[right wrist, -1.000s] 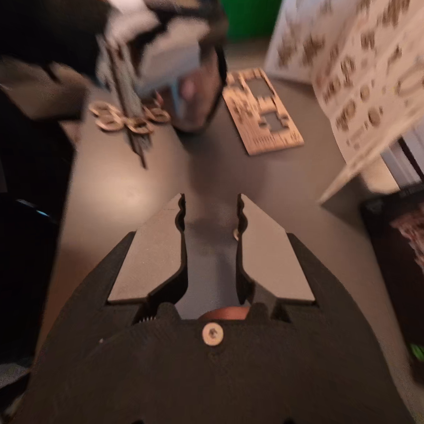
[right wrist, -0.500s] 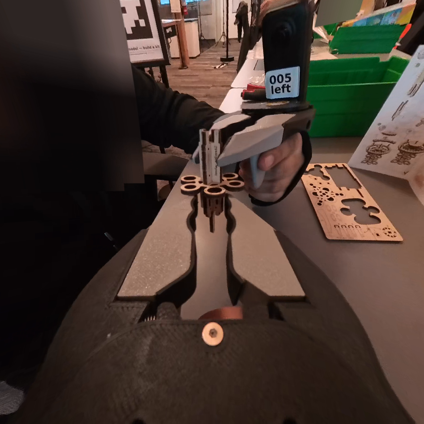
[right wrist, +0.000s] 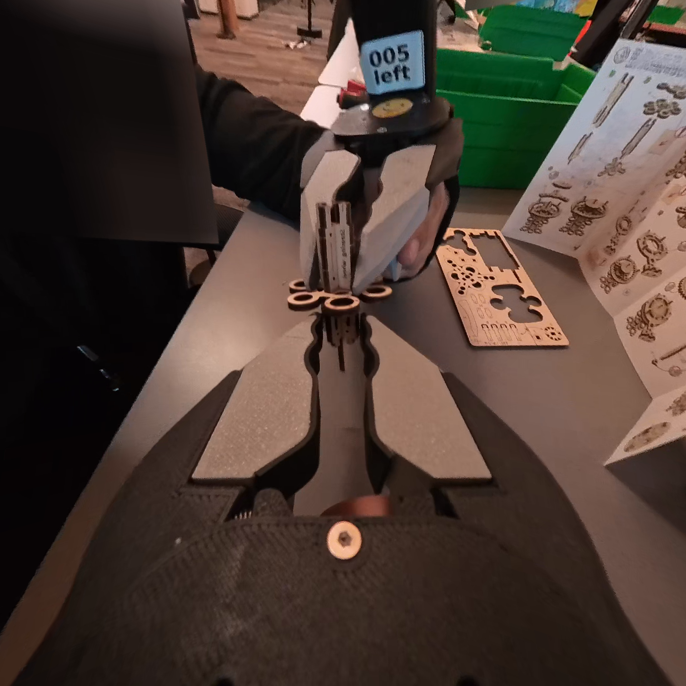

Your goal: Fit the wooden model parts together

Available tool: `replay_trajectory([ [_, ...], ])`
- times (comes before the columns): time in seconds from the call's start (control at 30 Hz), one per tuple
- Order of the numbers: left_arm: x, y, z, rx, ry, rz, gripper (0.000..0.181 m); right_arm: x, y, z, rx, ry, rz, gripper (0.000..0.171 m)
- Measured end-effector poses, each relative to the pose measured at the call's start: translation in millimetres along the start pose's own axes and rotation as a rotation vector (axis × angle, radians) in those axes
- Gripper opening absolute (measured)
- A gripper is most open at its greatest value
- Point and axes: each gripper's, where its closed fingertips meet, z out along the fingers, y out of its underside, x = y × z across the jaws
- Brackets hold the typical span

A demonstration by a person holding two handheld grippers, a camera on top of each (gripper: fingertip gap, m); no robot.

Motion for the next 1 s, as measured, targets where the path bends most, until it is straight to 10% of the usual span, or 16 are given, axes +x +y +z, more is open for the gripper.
replay_trajectory([
  [0.53, -36, 59, 1, -0.367, -0.202, -0.099, 0.015, 73, 112, -74, -0.506, 0.324, 0.134, 0.041],
  [1.0, -43, 60, -3, -0.362, -0.235, -0.160, 0.015, 49, 93, -72, -0.389, 0.168, 0.235, 0.028],
])
